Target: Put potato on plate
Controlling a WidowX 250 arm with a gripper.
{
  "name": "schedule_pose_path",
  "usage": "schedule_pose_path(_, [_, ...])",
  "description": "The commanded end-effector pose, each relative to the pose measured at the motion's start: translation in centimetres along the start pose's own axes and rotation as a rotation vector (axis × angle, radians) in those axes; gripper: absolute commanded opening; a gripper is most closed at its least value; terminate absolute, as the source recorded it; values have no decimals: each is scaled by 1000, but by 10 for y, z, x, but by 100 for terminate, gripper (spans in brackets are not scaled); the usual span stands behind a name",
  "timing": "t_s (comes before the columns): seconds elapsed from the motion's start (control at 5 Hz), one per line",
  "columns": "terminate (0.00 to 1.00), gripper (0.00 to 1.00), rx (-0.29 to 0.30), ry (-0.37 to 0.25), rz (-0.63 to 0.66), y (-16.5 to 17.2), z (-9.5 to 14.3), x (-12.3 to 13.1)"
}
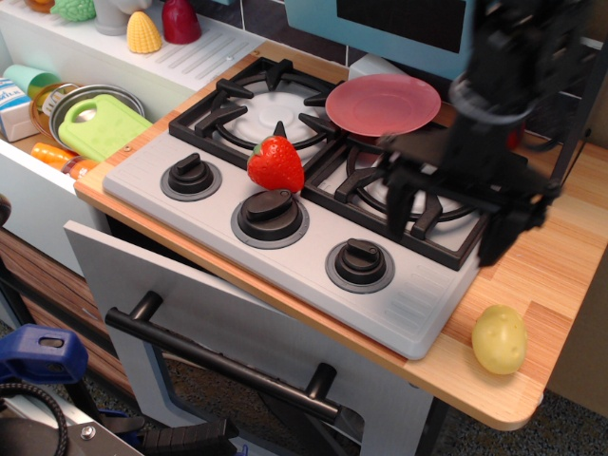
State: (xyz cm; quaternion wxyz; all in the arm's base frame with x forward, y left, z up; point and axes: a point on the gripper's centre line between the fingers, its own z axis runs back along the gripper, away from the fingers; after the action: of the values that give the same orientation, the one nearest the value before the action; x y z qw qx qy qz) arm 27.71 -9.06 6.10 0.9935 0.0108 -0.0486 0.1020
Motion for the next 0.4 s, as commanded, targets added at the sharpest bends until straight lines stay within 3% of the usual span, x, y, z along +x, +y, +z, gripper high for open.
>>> schedule_pose_path(0.0, [0,100,-81,-133,-48,-9,4,-10])
schedule_pose_path(0.2, [0,100,-71,-172,-21,-18,0,-9])
